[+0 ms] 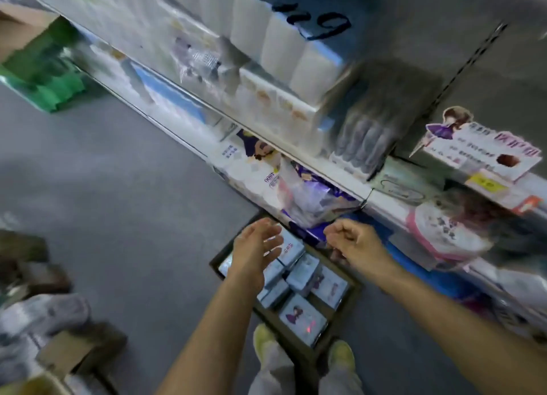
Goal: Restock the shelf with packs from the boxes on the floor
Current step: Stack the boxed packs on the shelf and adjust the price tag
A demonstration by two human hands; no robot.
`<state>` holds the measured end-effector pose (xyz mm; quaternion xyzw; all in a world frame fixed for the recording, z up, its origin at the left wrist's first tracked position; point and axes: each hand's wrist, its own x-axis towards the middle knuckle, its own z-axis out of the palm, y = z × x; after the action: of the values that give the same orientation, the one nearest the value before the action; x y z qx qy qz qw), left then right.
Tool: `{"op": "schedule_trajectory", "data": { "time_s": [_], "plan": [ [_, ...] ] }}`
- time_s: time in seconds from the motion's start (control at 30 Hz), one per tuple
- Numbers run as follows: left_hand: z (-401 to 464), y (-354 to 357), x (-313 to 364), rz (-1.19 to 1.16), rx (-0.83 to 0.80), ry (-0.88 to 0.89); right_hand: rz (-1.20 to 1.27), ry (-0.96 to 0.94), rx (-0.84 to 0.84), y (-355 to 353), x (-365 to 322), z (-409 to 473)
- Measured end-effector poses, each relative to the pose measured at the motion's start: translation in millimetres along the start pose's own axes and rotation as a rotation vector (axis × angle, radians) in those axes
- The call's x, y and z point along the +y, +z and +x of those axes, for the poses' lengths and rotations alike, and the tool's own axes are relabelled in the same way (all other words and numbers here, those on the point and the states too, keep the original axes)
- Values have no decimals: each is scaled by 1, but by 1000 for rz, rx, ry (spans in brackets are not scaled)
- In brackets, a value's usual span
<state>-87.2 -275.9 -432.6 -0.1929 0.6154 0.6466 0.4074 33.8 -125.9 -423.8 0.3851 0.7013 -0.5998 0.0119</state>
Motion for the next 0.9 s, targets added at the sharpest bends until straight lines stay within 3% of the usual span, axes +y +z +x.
{"op": "schedule_trajectory", "data": {
  "time_s": [0.3,0.57,0.9],
  "plan": [
    [64,-36,-132,-53,173,-200,-63,243,-60,17,139,43],
    [104,-36,-247,-55,187,-311,-65,389,-70,20,251,66],
    [157,-35,-395,-238,337,-542,-201,526,-195,34,388,89]
  ]
}}
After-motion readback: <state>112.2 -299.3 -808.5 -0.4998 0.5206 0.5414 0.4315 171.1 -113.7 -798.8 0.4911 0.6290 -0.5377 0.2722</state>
